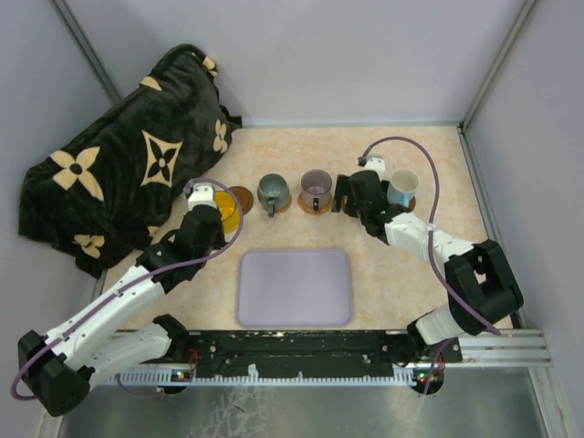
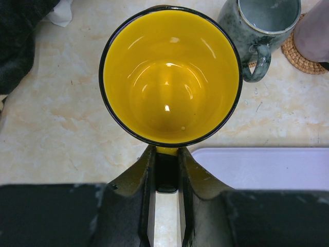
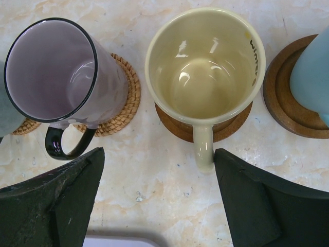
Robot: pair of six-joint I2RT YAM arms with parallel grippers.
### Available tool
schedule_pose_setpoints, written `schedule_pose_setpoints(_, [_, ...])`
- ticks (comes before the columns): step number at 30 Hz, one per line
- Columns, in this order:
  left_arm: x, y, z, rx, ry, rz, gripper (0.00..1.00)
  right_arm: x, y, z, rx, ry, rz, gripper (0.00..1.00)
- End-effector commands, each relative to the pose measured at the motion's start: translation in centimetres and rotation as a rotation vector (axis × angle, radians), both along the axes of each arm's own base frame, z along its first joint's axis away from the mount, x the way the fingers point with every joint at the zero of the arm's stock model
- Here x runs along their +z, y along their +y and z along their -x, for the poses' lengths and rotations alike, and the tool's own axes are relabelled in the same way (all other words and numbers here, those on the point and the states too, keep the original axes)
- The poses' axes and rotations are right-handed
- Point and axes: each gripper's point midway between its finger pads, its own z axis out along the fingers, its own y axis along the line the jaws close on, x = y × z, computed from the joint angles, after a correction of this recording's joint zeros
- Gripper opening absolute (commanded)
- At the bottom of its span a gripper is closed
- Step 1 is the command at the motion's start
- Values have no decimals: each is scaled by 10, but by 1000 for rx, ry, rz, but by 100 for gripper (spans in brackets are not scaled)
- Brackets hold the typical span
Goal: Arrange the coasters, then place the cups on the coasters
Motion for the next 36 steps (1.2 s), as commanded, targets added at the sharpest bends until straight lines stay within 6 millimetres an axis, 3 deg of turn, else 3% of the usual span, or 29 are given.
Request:
schedule_pose_setpoints(1, [19, -1, -11, 28, -74, 44, 0, 15, 4, -10, -4, -46, -39, 88])
schedule_pose_setpoints(36, [8, -7, -16, 21, -52, 39, 0, 13, 1, -9, -4, -37, -21, 88])
